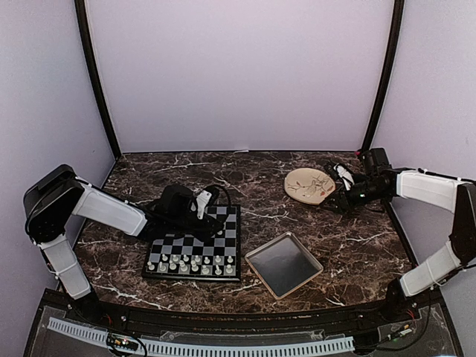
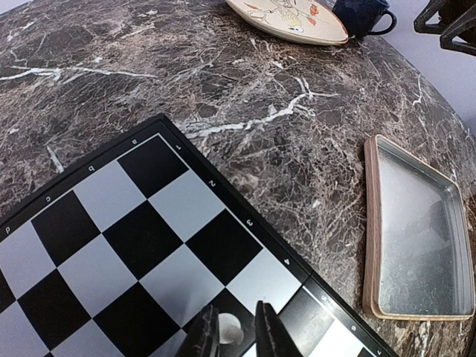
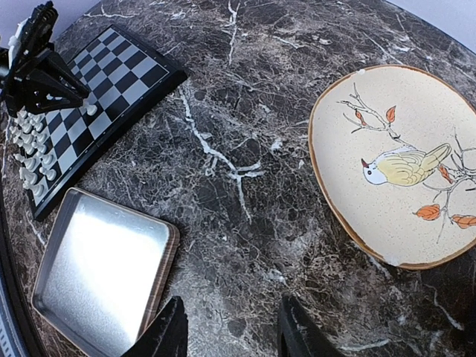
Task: Set up the chess pieces on the board
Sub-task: Place the pawn on the chessboard, then pick up the pawn from the chessboard.
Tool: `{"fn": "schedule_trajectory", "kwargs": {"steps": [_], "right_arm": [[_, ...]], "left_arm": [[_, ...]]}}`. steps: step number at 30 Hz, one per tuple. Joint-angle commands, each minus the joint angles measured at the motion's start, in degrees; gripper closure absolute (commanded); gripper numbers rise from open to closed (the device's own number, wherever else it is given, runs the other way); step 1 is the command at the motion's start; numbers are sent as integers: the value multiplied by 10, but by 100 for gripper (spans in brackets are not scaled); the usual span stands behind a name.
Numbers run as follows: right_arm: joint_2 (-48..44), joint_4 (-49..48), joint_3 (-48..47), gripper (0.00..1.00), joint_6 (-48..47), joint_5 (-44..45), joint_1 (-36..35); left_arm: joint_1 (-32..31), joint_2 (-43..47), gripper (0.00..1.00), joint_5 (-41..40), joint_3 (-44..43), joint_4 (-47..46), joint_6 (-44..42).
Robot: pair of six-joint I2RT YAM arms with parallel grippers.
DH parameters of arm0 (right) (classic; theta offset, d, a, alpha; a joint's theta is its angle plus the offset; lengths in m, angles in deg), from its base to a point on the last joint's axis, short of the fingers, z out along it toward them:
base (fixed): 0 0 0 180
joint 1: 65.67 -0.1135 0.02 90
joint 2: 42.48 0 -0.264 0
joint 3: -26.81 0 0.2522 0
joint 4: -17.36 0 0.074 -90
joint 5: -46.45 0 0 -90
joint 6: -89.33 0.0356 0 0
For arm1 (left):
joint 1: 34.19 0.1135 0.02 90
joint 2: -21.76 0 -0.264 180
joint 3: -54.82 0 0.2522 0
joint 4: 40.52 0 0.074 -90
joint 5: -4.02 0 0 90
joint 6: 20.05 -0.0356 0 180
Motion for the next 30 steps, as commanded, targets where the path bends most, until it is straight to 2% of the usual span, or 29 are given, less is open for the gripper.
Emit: {"fn": "schedule_trajectory", "kwargs": {"steps": [1, 8, 12, 19, 21, 30], "right_arm": [[6, -3, -8, 58, -4, -13, 2], [2, -4, -6, 58, -4, -15, 3], [-1, -7, -2, 58, -5, -15, 3], [-4, -8, -2, 58, -9, -16, 3], [-6, -9, 0, 58, -10, -16, 2], [-9, -14, 2, 58, -14, -18, 2]], "left_arm": [[3, 14, 80, 7, 7, 20, 7], [3, 37, 71, 4, -14, 77, -3], [3, 34, 69, 9, -74, 179, -22], [3, -20, 69, 8, -221, 431, -42], [3, -32, 70, -4, -250, 478, -44], [2, -63, 70, 17, -287, 514, -45]]}}
